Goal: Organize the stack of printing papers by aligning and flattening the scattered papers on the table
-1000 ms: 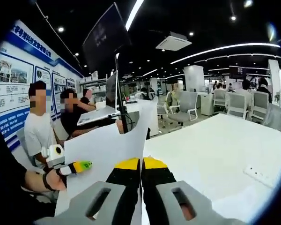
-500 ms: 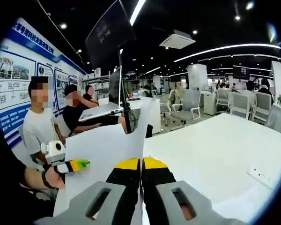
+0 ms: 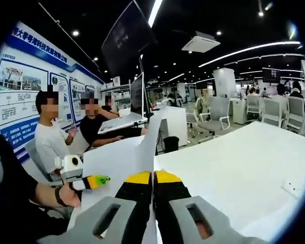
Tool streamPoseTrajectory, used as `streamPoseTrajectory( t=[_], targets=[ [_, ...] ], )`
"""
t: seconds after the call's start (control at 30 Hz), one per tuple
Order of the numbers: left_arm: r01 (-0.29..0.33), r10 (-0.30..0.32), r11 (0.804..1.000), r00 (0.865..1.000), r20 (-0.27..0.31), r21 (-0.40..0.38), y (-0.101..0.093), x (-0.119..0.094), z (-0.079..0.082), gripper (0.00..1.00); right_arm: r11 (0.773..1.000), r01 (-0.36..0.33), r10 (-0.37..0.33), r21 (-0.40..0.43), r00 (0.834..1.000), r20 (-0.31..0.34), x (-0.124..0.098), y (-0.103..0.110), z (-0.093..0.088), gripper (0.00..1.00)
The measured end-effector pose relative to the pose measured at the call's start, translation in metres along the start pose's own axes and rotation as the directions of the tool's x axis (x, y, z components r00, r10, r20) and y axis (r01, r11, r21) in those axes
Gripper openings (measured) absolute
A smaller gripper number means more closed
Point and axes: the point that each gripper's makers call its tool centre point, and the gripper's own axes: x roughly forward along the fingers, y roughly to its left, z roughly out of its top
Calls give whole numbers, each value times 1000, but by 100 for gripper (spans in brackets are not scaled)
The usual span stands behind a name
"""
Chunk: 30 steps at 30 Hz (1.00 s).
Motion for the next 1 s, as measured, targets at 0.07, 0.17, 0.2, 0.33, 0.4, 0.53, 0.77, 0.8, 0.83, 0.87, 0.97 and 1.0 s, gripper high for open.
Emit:
streamPoseTrajectory(
  t=[0.07, 0.17, 0.2, 0.33, 0.4, 0.53, 0.77, 0.8, 0.83, 0.87, 0.97, 1.0],
  targets=[
    [1, -1, 1000, 1000, 2, -2, 0, 0, 0, 31, 1000, -6, 6, 14, 1000, -2, 2, 0, -2, 0],
    [3, -3, 1000, 1000, 6, -5, 0, 0, 1, 31, 999, -23, 22, 46, 1000, 9, 5, -1, -2, 0],
    [4, -4, 1000, 1000, 7, -5, 0, 0, 1, 31, 998, -28, 28, 55, 1000, 14, 6, -1, -2, 0],
    [7, -7, 1000, 1000, 8, -6, -1, 0, 1, 31, 996, -48, 46, 76, 999, 28, 12, 1, 0, 0],
    [8, -8, 1000, 1000, 8, -5, -1, 0, 1, 31, 996, -55, 53, 76, 998, 23, 16, 2, -2, 0],
    [8, -8, 1000, 1000, 9, -5, 0, 0, 1, 31, 997, -63, 62, 52, 998, 16, 23, 5, -5, 0],
    [11, -11, 1000, 1000, 11, -9, 0, 0, 1, 31, 994, -86, 85, 68, 996, 16, 34, 10, -7, 0],
    [14, -13, 1000, 1000, 10, -9, -1, 0, 1, 32, 993, -87, 86, 75, 996, 17, 35, 10, -8, 0],
    [17, -17, 1000, 1000, 10, -9, -2, 0, 1, 32, 993, -86, 85, 81, 996, 18, 37, 9, -9, 0],
    [21, -21, 1000, 1000, 8, -10, -3, 0, 1, 32, 993, -88, 87, 85, 996, 19, 38, 10, -10, 0],
    [23, -23, 1000, 1000, 8, -11, -3, 0, 1, 32, 990, -99, 97, 102, 995, 24, 42, 10, -12, 0],
    [23, -23, 1000, 1000, 8, -12, -3, 0, 1, 32, 989, -102, 100, 107, 995, 25, 42, 11, -12, 0]
  ],
)
